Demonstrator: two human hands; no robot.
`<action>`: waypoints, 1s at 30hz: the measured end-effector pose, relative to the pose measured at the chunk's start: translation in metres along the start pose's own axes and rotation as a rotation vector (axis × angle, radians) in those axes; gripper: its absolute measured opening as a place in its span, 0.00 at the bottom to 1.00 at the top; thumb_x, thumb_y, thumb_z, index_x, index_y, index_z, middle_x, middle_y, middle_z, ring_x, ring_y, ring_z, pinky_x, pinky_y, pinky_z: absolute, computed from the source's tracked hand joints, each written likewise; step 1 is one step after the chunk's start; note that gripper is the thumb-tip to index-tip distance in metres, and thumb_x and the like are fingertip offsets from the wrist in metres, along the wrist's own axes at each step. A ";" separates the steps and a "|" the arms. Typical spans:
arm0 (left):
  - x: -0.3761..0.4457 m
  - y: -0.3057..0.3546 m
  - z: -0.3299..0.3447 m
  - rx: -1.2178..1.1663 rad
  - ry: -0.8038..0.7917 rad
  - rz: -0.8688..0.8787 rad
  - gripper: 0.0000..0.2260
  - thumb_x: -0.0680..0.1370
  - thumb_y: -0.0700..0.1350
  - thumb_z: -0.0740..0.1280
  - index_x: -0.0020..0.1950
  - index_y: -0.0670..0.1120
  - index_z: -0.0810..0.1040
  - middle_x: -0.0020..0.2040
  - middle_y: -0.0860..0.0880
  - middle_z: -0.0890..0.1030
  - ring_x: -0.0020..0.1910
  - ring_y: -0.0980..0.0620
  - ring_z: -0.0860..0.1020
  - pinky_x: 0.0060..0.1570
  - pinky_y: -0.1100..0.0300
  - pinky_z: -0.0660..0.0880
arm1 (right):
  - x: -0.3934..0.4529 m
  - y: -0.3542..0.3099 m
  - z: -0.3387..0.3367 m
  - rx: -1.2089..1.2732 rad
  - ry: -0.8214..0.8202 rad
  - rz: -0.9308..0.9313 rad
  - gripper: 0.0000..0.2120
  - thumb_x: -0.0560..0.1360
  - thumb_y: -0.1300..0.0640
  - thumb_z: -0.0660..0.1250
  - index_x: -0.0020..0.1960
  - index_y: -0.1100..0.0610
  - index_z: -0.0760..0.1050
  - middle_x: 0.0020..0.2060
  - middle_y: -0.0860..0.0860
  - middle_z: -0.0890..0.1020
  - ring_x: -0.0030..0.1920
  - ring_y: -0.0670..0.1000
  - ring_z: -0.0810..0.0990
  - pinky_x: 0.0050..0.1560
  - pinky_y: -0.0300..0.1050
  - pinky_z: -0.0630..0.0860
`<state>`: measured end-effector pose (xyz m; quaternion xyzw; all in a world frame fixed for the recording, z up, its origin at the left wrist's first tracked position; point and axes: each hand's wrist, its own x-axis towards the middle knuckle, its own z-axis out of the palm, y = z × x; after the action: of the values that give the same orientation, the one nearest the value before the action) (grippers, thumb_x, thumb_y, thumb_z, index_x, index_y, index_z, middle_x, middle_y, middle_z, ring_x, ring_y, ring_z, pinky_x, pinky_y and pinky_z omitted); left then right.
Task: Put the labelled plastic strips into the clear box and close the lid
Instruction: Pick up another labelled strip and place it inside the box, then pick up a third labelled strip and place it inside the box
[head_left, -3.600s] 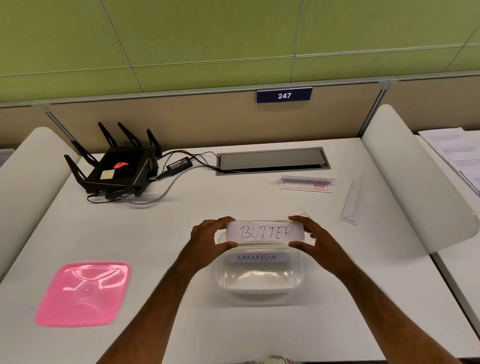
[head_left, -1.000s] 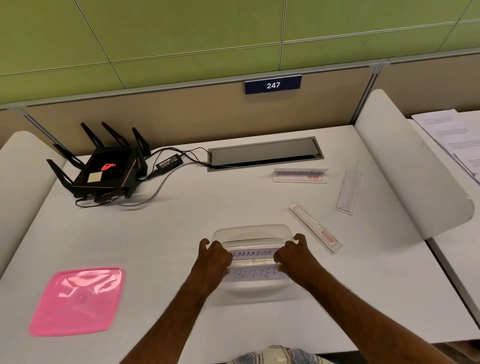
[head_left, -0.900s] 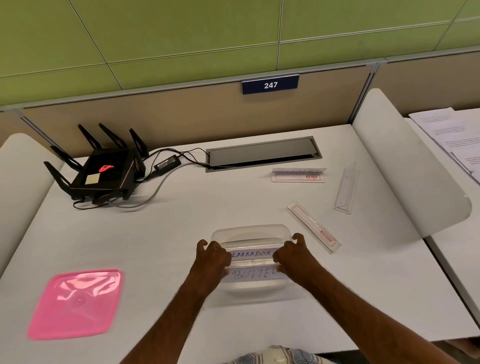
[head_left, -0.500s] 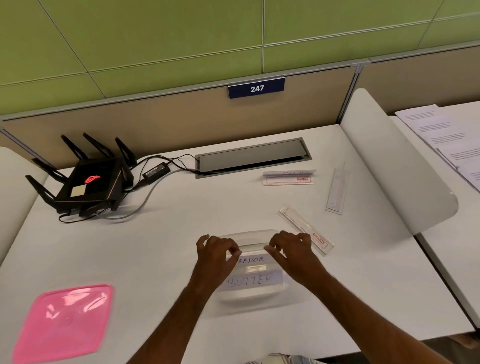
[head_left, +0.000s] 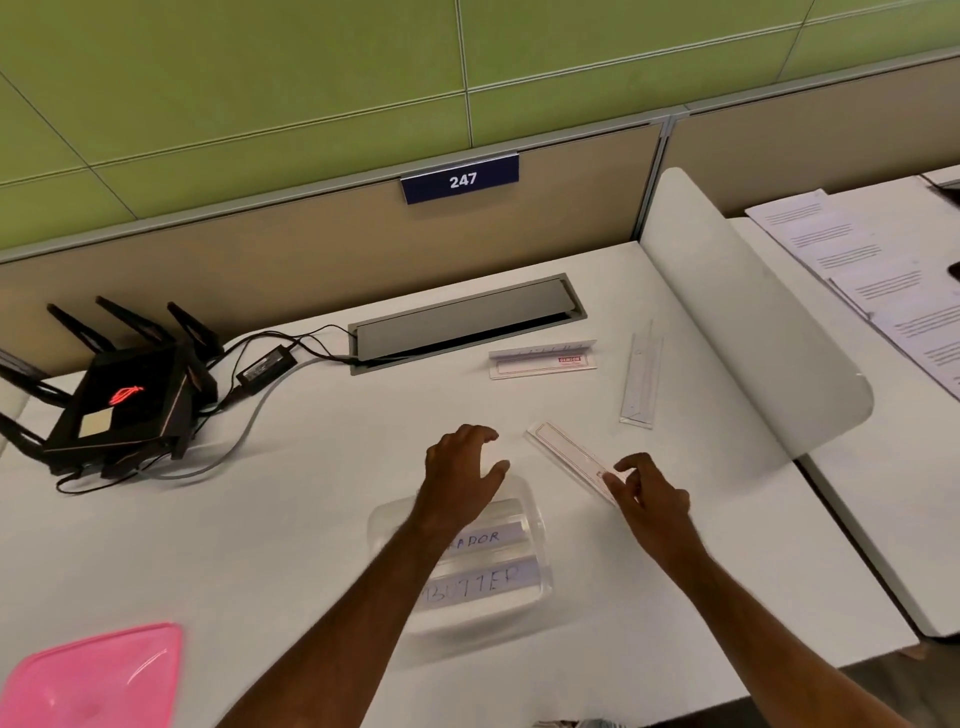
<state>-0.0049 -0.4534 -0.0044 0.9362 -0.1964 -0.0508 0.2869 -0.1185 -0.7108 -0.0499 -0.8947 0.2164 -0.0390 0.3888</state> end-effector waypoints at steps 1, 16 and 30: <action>0.007 0.002 0.001 0.030 -0.023 0.003 0.18 0.78 0.55 0.68 0.66 0.52 0.74 0.64 0.53 0.77 0.64 0.50 0.74 0.66 0.52 0.64 | 0.001 0.006 0.000 -0.005 0.002 0.009 0.06 0.80 0.44 0.65 0.53 0.43 0.70 0.34 0.46 0.77 0.39 0.42 0.79 0.57 0.52 0.65; 0.082 0.035 0.042 0.112 -0.427 -0.179 0.30 0.81 0.56 0.64 0.79 0.48 0.59 0.77 0.47 0.69 0.72 0.42 0.69 0.72 0.46 0.62 | 0.017 0.054 0.000 -0.120 -0.127 0.089 0.07 0.80 0.37 0.59 0.49 0.38 0.71 0.38 0.42 0.77 0.41 0.37 0.77 0.55 0.46 0.60; 0.104 0.046 0.075 0.030 -0.432 -0.157 0.30 0.78 0.55 0.69 0.77 0.49 0.63 0.73 0.49 0.73 0.71 0.45 0.72 0.70 0.48 0.62 | 0.020 0.057 -0.022 -0.100 -0.135 0.075 0.13 0.84 0.44 0.56 0.48 0.48 0.75 0.34 0.40 0.76 0.36 0.44 0.75 0.53 0.47 0.66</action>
<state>0.0596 -0.5689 -0.0394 0.9202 -0.1807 -0.2694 0.2192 -0.1256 -0.7684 -0.0774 -0.9049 0.2247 0.0467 0.3583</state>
